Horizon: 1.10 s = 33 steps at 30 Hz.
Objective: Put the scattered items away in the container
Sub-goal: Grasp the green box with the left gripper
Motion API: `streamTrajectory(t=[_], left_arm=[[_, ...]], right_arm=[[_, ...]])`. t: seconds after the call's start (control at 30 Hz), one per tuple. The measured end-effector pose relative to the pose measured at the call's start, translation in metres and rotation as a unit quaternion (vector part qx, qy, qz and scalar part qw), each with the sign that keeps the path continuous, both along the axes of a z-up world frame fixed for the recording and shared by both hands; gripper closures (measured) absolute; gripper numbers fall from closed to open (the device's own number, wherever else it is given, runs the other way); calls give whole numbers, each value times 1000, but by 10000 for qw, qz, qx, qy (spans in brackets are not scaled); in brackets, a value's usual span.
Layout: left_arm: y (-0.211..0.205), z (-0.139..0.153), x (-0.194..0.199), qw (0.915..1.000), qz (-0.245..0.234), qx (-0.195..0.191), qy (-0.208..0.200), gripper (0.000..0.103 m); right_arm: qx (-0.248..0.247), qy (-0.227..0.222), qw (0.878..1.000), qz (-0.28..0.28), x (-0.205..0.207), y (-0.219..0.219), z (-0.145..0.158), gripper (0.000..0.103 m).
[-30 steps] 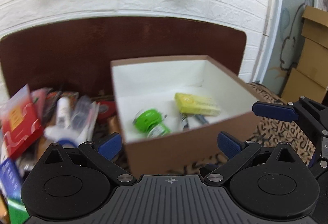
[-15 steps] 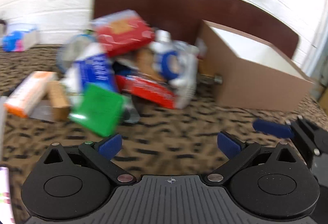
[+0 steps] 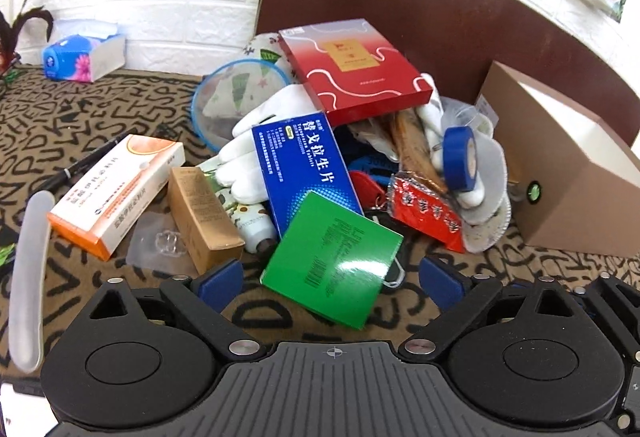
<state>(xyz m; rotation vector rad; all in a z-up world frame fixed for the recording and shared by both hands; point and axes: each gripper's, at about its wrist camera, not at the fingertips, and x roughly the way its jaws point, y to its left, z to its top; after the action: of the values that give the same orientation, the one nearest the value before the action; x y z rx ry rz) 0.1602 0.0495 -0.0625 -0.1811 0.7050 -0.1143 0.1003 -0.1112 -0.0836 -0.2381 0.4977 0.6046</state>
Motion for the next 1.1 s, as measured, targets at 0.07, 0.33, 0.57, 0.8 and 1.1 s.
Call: streamTrajectory(t=[0.07, 0.33, 0.57, 0.8, 1.1], left_arm=[[1, -2, 3, 10000, -53, 24, 36, 7], [2, -11, 15, 9991, -314, 41, 268, 17], [0, -16, 20, 9984, -388, 115, 403, 23], [-2, -16, 21, 9981, -442, 140, 414, 23], [14, -12, 21, 9975, -354, -432, 437, 18]], right_arm=[[-22, 38, 10000, 61, 6, 7, -2, 19], [-120, 135, 9995, 264, 27, 31, -7, 32], [-172, 295, 9992, 188, 40, 37, -14, 42], [-140, 303, 9994, 58, 43, 33, -15, 46], [-138, 352, 9993, 1, 46, 33, -15, 40]])
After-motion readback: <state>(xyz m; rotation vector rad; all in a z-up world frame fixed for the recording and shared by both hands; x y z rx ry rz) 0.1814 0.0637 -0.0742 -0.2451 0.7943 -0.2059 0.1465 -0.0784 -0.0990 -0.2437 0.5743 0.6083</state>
